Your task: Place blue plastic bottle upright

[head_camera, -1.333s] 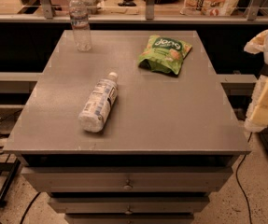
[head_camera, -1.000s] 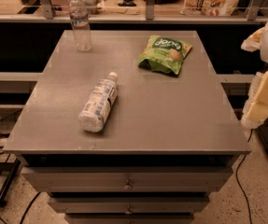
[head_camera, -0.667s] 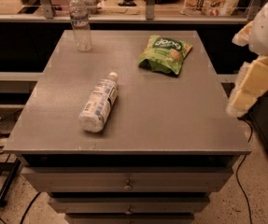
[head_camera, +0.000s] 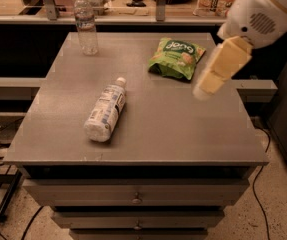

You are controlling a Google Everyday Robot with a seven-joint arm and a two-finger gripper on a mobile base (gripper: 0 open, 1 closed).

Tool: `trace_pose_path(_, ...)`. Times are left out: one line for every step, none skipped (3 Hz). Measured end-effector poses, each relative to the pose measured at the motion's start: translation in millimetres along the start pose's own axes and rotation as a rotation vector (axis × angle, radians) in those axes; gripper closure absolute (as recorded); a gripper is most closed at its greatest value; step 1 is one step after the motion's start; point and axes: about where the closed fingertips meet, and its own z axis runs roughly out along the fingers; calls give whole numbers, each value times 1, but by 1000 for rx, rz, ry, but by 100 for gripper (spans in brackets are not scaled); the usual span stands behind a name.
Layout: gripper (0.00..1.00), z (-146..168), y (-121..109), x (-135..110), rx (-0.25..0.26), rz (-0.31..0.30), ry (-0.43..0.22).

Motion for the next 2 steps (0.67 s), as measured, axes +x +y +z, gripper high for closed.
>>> trace_pose_path(0, 0, 1, -2, -1, 27, -4)
trace_pose_path(0, 11, 4, -6, -13, 80, -3)
